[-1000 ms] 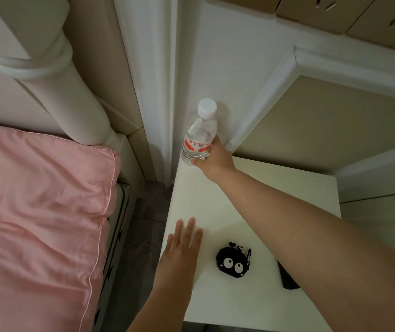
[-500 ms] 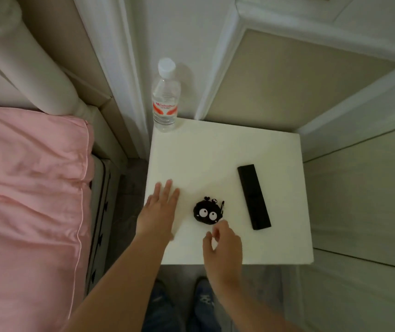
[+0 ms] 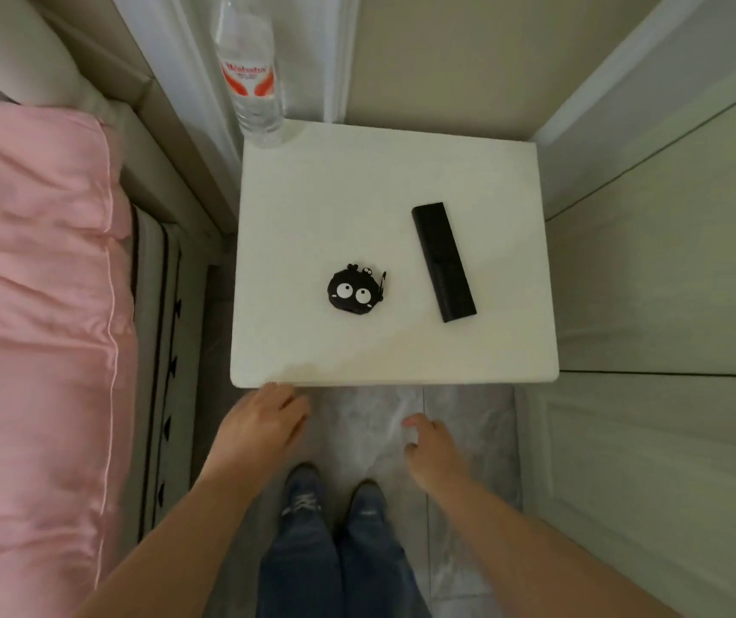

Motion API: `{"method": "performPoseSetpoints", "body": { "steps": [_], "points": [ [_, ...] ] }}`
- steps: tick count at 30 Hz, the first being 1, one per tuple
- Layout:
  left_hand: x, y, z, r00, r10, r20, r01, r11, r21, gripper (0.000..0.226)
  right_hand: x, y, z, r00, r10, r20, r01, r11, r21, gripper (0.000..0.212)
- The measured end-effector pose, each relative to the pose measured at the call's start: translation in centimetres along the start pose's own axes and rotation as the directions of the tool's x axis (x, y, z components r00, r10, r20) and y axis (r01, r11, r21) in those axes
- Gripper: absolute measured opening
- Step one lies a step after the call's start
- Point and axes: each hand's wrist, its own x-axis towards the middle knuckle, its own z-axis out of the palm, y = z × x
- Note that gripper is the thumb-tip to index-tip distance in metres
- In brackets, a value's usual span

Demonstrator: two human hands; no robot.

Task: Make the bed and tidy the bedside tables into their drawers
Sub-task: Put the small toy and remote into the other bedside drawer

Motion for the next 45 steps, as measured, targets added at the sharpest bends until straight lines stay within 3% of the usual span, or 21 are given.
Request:
{"method": "performPoseSetpoints", "body": {
  "steps": [4,8,10,14,23,28,32,40,43,45],
  "points": [
    [-2.8,1.6,4.8,0.983,0.08,0.163,-0.082,0.997,0.002,0.01,3.0,0.9,0.1,0.997,-0.068,0.022,0.068,0.998,-0.003,0.054],
    [-2.1,2.1,7.4,0.986,-0.039,0.163,0.034,0.999,0.034,0.07,5.7,0.0,1.0,0.985,-0.168,-0.025,0.166,0.984,-0.063,0.063],
    [-1.7,2.6,7.7,0.984,-0.095,0.15,0.092,0.995,0.029,0.079,6.5,-0.4,1.7,0.978,-0.205,-0.036,0.2,0.974,-0.103,0.064],
    [-0.6,2.8,8.4,0.99,-0.108,0.092,0.103,0.993,0.059,0.077,8.0,-0.8,3.0,0.982,-0.184,-0.041,0.177,0.976,-0.13,0.068],
    [-0.5,1.4,9.9,0.986,-0.079,0.147,0.061,0.991,0.119,0.079,10.4,-1.0,4.3,0.988,-0.148,-0.031,0.14,0.971,-0.194,0.061],
    [0.1,1.2,10.0,0.99,-0.084,0.115,0.071,0.991,0.112,0.079,10.6,-0.5,4.5,0.972,-0.206,-0.113,0.173,0.953,-0.248,0.06],
    [0.3,1.8,9.8,0.993,-0.062,0.101,0.052,0.994,0.101,0.077,10.3,0.5,4.9,0.965,-0.238,-0.11,0.214,0.957,-0.197,0.066],
    [0.1,3.0,9.5,0.99,-0.04,0.132,0.023,0.991,0.13,0.075,7.4,2.1,5.4,0.988,-0.143,0.051,0.152,0.957,-0.246,0.074],
    [-0.3,3.5,9.4,0.977,-0.023,0.212,-0.004,0.992,0.125,0.073,4.3,4.0,6.3,0.982,-0.075,0.172,0.12,0.955,-0.27,0.08],
    [-0.9,4.0,9.5,0.956,-0.05,0.289,0.02,0.994,0.104,0.07,1.7,5.3,7.0,0.981,-0.116,0.158,0.168,0.915,-0.368,0.072]
  ]
}}
